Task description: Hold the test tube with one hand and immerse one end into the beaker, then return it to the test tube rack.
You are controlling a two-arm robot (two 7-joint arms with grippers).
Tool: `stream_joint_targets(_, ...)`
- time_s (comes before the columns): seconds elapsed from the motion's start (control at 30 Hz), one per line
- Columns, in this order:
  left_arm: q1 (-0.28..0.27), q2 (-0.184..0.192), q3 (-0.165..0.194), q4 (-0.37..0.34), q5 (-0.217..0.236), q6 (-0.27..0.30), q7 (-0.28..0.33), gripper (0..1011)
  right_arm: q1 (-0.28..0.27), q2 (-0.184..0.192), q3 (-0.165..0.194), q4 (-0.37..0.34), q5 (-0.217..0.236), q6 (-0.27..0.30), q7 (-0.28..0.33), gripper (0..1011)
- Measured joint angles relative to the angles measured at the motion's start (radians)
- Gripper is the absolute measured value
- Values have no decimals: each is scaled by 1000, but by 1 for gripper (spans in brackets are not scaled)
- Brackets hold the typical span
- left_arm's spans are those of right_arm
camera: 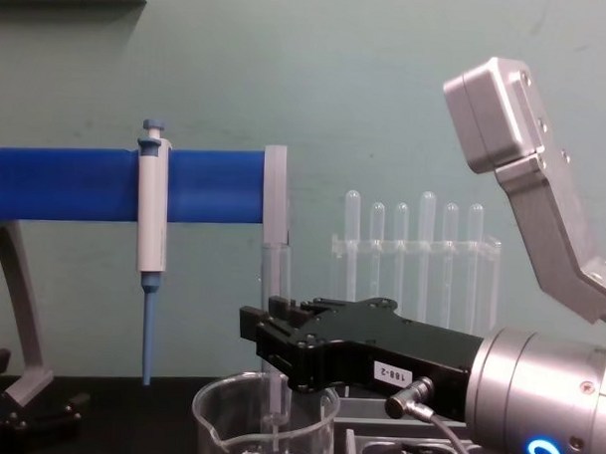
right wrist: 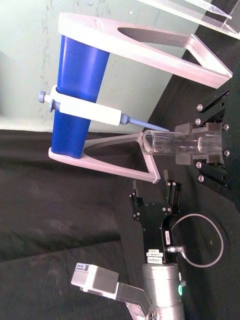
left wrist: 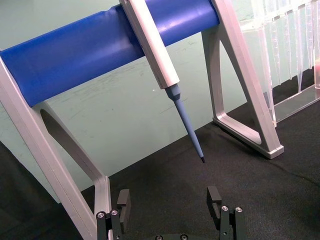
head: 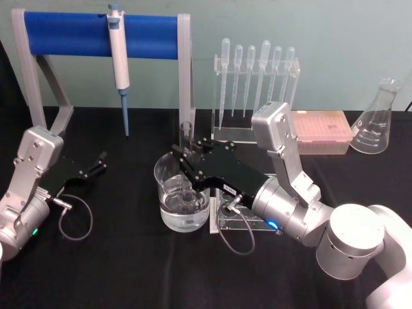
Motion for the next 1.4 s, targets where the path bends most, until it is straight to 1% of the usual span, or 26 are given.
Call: stream_joint_targets(1.4, 0, 0, 0, 0, 0, 0, 0, 1000, 0, 0, 0, 0, 0, 0, 0, 224)
